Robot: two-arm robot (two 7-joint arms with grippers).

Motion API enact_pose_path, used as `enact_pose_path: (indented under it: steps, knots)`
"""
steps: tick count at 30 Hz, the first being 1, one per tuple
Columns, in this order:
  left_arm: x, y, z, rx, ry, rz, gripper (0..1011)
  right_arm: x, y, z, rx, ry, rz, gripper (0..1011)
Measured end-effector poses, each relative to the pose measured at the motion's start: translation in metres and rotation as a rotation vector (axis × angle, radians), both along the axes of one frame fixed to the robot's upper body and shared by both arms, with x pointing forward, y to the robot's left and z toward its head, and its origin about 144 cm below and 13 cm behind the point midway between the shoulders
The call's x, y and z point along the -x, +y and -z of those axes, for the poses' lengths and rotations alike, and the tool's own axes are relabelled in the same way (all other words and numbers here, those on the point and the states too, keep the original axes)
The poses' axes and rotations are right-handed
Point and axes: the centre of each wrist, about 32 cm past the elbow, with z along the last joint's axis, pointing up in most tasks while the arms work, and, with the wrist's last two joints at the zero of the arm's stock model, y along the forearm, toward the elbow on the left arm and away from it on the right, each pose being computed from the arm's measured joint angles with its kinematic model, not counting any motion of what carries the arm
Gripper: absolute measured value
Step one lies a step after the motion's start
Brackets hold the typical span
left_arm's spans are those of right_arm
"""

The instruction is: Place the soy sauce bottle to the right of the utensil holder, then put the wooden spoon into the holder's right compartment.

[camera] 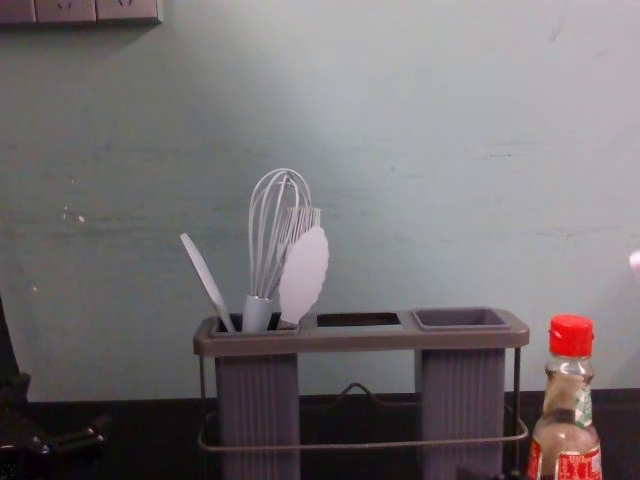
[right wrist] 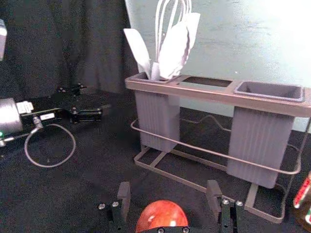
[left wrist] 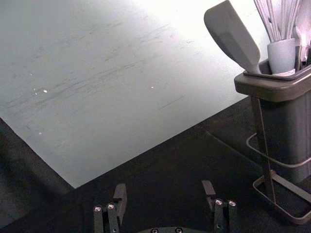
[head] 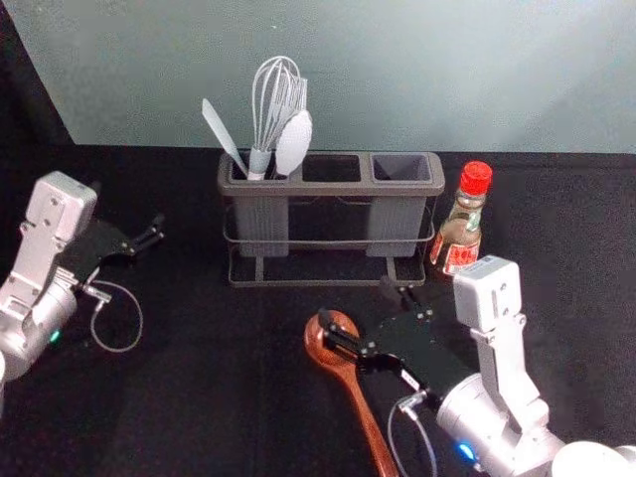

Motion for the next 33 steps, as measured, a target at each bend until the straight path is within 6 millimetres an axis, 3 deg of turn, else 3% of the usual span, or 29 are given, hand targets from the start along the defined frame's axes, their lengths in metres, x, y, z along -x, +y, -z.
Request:
enact_pose_path:
  steps: [26, 33]
  knots:
    - [0.000, 0.000, 0.000, 0.000, 0.000, 0.000, 1011, -0.001, 0.000, -0.001, 0.002, 0.002, 0.002, 1004]
    - [0.000, 0.000, 0.000, 0.000, 0.000, 0.000, 1011, -0.005, 0.004, -0.013, 0.037, 0.063, 0.016, 1004]
